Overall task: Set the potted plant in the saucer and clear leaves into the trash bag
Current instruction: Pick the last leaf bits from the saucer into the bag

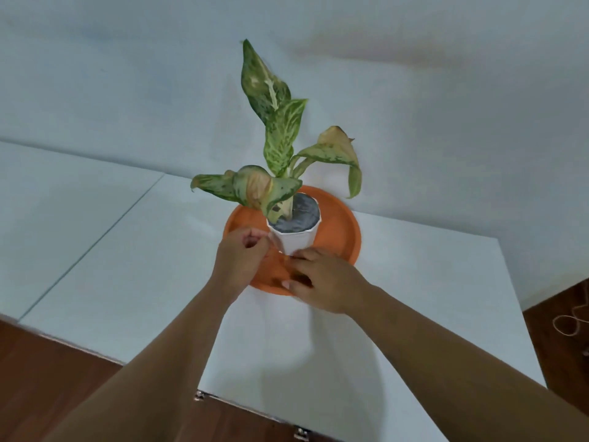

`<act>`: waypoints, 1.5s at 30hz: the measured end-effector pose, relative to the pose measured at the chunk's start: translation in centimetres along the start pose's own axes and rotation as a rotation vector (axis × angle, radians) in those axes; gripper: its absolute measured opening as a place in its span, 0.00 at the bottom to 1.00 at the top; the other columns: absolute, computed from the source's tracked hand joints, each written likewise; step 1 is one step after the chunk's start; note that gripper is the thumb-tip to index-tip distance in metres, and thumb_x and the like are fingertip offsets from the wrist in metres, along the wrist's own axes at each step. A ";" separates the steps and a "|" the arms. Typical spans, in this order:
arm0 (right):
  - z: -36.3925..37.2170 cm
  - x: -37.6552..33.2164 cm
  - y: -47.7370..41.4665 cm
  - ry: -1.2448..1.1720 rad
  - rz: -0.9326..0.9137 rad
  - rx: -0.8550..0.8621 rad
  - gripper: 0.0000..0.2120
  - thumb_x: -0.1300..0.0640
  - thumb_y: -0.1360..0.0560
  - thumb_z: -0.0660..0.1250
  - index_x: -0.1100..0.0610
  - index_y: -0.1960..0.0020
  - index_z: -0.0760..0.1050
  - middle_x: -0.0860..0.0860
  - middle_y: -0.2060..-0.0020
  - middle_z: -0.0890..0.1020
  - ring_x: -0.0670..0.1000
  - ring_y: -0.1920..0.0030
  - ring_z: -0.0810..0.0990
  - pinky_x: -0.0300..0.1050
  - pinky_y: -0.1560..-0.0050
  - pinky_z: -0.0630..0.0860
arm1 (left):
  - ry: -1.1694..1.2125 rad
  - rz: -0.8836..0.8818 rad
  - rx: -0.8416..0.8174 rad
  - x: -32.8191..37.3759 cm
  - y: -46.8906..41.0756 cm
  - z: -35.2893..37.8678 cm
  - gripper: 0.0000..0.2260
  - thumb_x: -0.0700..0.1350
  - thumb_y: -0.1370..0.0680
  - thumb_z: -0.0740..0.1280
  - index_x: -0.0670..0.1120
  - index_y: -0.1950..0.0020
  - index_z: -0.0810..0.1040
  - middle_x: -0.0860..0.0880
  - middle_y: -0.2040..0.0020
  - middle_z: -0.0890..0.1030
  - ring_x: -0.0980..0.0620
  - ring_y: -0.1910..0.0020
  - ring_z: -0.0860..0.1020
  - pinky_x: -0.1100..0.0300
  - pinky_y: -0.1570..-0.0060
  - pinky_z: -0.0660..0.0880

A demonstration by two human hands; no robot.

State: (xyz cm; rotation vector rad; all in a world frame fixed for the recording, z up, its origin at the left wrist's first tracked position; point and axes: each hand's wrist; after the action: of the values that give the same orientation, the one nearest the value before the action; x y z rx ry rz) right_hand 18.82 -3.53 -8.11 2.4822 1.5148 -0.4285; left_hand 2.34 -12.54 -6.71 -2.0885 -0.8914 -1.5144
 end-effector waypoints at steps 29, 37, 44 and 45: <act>-4.2 1.8 -2.2 -0.237 0.275 -0.219 0.11 0.68 0.30 0.68 0.61 0.49 0.80 0.54 0.53 0.80 0.50 0.54 0.77 0.38 0.57 0.72 | -0.664 0.309 -0.467 -0.3 0.1 4.1 0.17 0.48 0.29 0.74 0.48 0.41 0.82 0.45 0.46 0.79 0.47 0.47 0.77 0.58 0.48 0.73; -4.3 1.8 -2.3 -0.243 0.290 -0.229 0.09 0.67 0.27 0.66 0.64 0.50 0.81 0.60 0.51 0.84 0.59 0.49 0.81 0.44 0.51 0.75 | -0.648 0.263 -0.383 0.2 0.6 5.0 0.04 0.43 0.27 0.72 0.44 0.57 0.83 0.53 0.67 0.68 0.52 0.63 0.69 0.64 0.65 0.59; -4.1 2.4 -2.1 -0.305 0.247 -0.170 0.09 0.69 0.29 0.66 0.65 0.50 0.81 0.59 0.52 0.84 0.57 0.50 0.82 0.36 0.56 0.73 | -0.684 0.221 -0.326 0.3 0.7 4.8 0.04 0.39 0.26 0.68 0.41 0.57 0.83 0.45 0.56 0.81 0.48 0.56 0.79 0.63 0.59 0.70; -4.1 2.5 -2.1 -0.312 0.239 -0.166 0.09 0.69 0.29 0.67 0.64 0.50 0.81 0.59 0.51 0.84 0.56 0.50 0.82 0.33 0.57 0.73 | -0.698 0.211 -0.324 0.5 0.8 4.7 0.04 0.39 0.26 0.68 0.41 0.55 0.83 0.45 0.54 0.82 0.47 0.54 0.79 0.62 0.56 0.72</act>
State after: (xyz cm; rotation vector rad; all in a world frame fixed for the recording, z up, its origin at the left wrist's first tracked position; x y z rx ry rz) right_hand 18.63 0.75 -5.16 2.3008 1.0750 -0.5884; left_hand 6.20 -9.89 -7.77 -2.9200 -0.6260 -0.8550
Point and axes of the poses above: each hand's wrist, its own y-axis away from the middle knuckle, its own z-axis out of the palm, x = y × z
